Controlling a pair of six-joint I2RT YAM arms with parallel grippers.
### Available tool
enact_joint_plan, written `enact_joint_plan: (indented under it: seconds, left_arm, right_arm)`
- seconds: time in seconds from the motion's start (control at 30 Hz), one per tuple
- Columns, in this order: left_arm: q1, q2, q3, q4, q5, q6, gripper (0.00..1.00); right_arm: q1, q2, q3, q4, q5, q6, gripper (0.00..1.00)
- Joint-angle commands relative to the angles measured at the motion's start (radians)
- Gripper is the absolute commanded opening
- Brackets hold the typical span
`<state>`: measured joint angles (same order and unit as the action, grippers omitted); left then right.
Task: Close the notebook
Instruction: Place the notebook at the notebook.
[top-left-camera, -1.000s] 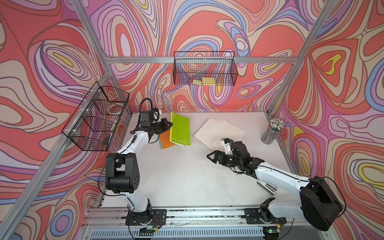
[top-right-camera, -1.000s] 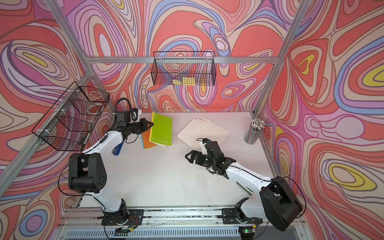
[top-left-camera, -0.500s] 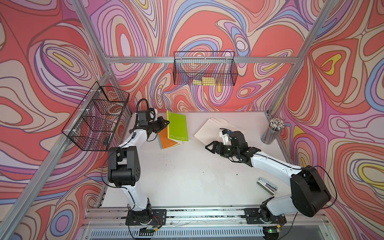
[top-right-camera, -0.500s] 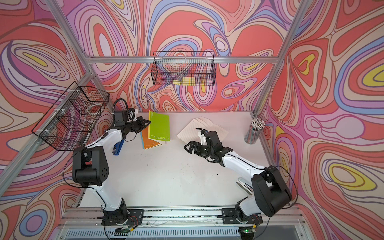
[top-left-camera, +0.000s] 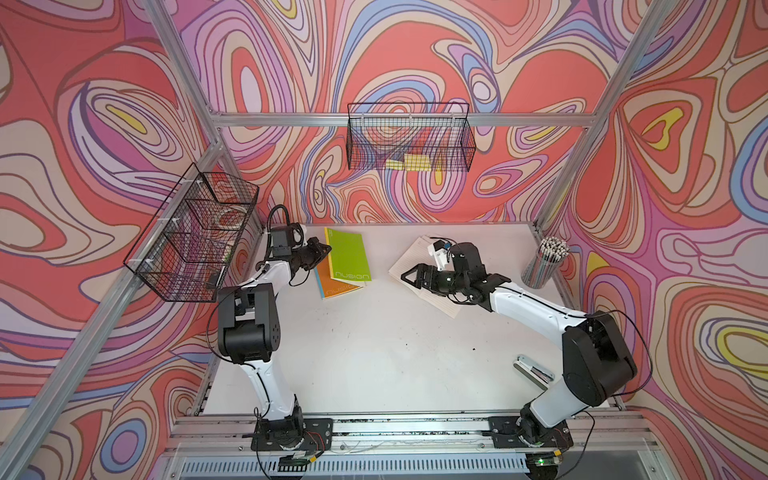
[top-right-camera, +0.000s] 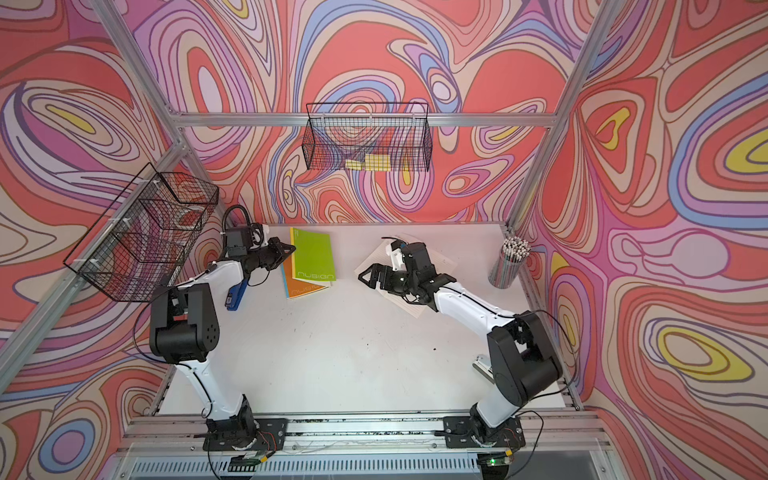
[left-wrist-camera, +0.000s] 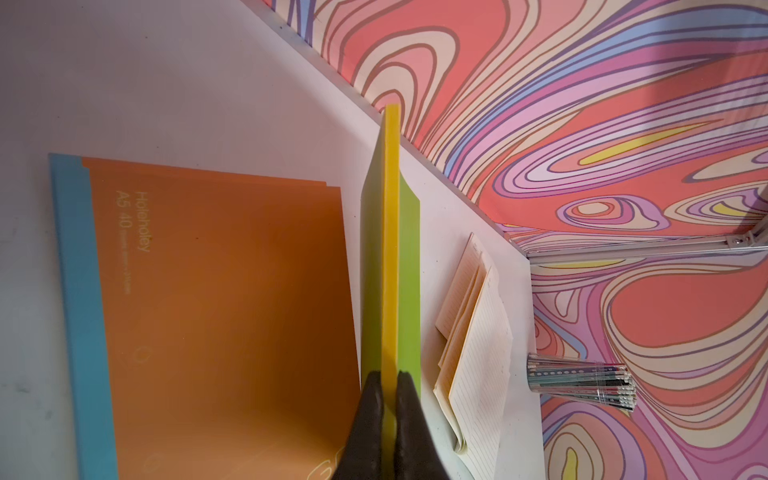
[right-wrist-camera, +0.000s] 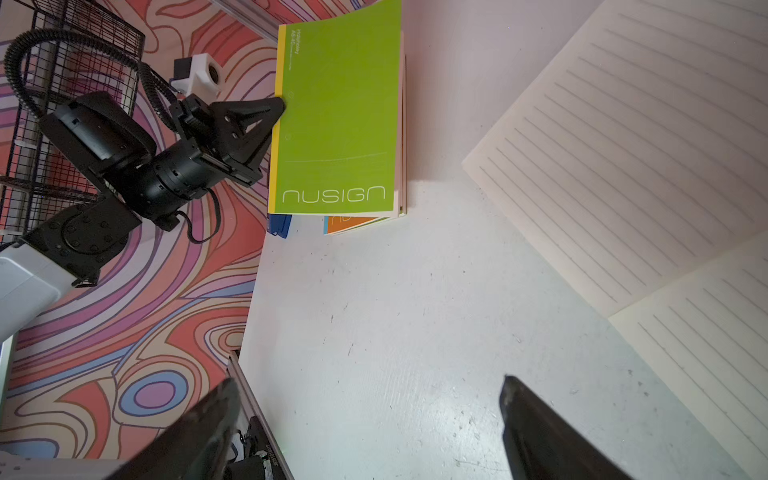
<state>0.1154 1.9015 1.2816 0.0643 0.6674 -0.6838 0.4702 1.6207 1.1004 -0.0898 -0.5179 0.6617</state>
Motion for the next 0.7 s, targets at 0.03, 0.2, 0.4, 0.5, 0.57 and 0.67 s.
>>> enact_joint_plan:
  seconds: [0.03, 0.2, 0.4, 0.5, 0.57, 0.67]
  left_arm:
    - [0.014, 0.020, -0.019, 0.014, -0.028, 0.014, 0.00]
    - [0.023, 0.024, -0.064, 0.004, -0.090, 0.030, 0.00]
    - [0.030, 0.047, -0.091, 0.012, -0.136, 0.039, 0.00]
    - [0.036, 0.059, -0.105, 0.031, -0.147, 0.029, 0.00]
    - [0.038, 0.065, -0.115, 0.052, -0.152, 0.020, 0.00]
    - [0.043, 0.072, -0.125, 0.070, -0.160, 0.014, 0.00]
  right_arm:
    - [-0.007, 0.041, 0.036, -0.033, -0.024, -0.018, 0.98]
    - [-0.006, 0.056, 0.031, -0.021, -0.034, -0.009, 0.98]
    - [-0.007, 0.070, 0.039, -0.005, -0.049, -0.002, 0.98]
    - [-0.007, 0.079, 0.044, 0.041, -0.073, 0.020, 0.98]
    - [-0.007, 0.091, 0.062, 0.045, -0.077, 0.028, 0.98]
    - [-0.007, 0.113, 0.090, 0.036, -0.076, 0.028, 0.98]
